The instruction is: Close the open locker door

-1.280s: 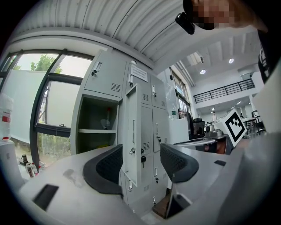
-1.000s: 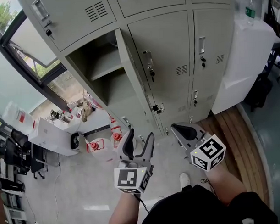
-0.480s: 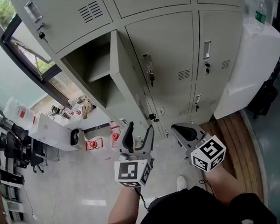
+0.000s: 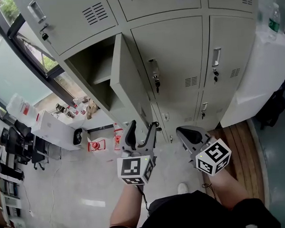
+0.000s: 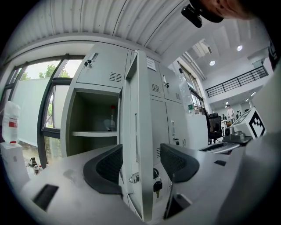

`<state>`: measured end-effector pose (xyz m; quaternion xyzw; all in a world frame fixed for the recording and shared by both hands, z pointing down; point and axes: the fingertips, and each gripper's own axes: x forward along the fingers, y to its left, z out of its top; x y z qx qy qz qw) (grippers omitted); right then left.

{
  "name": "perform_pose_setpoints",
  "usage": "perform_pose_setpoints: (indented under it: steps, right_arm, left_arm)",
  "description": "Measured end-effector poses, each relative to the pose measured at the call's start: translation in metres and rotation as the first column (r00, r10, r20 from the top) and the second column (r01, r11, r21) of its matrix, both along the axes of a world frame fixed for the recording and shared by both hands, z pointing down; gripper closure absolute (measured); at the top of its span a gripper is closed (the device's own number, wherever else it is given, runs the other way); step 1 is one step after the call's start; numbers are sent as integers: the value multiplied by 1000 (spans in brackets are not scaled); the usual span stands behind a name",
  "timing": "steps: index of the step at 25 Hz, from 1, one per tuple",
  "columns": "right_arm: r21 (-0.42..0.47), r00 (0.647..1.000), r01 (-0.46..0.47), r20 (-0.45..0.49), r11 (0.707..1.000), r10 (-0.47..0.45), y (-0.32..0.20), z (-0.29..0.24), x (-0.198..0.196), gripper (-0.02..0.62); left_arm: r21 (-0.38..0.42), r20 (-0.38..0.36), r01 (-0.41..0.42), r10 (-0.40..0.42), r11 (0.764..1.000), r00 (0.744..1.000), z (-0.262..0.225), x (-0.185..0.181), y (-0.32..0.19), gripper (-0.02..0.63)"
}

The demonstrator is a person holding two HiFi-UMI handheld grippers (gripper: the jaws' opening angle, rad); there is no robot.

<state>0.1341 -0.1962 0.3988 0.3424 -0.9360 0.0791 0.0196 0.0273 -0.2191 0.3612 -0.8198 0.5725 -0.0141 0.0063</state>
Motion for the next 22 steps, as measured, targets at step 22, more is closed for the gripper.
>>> perform_pose_setpoints:
  steps: [22]
  right_arm:
    - [0,997,77,14,997,-77,-15,-6,-20,542]
  left_arm:
    - [-19,4,164,-164,986,986,0,-41,-15,410]
